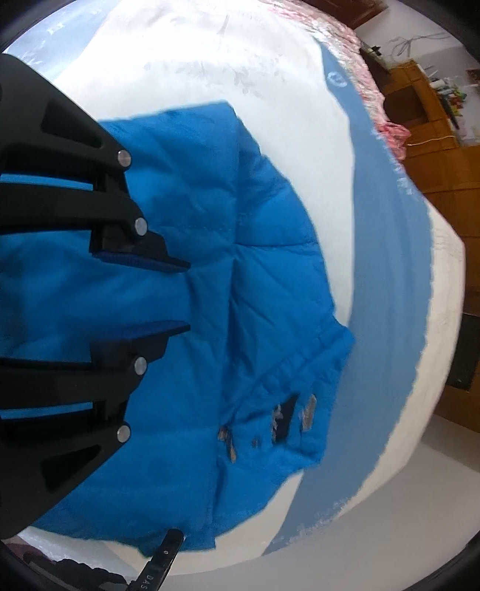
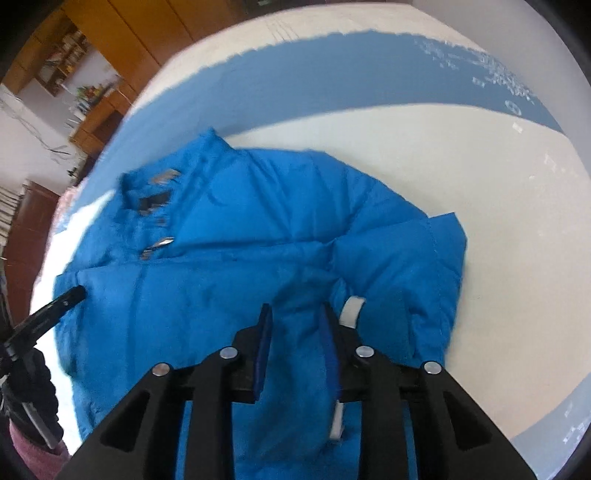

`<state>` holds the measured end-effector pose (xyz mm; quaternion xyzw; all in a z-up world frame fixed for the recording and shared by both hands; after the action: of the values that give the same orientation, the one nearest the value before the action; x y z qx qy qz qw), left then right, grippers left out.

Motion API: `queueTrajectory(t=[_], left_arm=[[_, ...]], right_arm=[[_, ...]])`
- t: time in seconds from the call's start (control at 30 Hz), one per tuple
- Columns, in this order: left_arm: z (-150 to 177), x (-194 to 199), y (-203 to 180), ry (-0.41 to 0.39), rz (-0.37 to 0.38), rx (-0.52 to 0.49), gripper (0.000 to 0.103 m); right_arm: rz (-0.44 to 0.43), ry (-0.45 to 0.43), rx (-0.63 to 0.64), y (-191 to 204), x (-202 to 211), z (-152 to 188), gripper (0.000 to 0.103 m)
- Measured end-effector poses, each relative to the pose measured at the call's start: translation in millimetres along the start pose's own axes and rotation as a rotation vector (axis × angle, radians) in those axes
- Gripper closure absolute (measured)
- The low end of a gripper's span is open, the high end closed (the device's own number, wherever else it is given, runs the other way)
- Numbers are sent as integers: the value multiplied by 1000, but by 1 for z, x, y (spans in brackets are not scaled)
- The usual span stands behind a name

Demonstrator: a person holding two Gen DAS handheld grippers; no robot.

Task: Fold large clothes
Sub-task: 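Open both tools and move them to the jacket hem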

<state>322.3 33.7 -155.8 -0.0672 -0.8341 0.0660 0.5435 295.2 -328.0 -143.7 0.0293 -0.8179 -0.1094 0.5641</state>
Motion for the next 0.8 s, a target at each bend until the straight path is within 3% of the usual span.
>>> queueTrajectory(t=[0.17,0.33,0.43,0.57,0.63,0.67,0.8], left_arm=[[34,25,-25,-21,25,-105,76],[67,-6,-21,51,-22,-134,76],[72,-16,-23,33,-48,-183,76],[74,7,-21,36,-27,-131,75],[81,30,-14,25,-15,-129,64],[85,39,-11,26,-11,-128,54],[136,87,21,44,-13,-137,40]], right_arm=[[-56,8,89,21,20,34,74],[-24,75,78,19,-12,53,75],[-31,75,69,19,-20,57,75],[-68,46,65,16,6,65,73],[-98,5,86,11,32,77,73],[-117,-13,95,7,48,89,70],[-180,-15,58,-17,84,137,61]])
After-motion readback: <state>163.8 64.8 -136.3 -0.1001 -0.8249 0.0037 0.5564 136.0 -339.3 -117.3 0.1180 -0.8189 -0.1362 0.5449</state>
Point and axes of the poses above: each gripper's, at about its wrist camera, not at the fingertips, and x roughly against the way its jaws point, y to its left, z to its underside, the point moved 4 cm from there along -x, roughly the way its jaws point, and after that the axes turned 5 degrees about z, right-handed, at the moved point
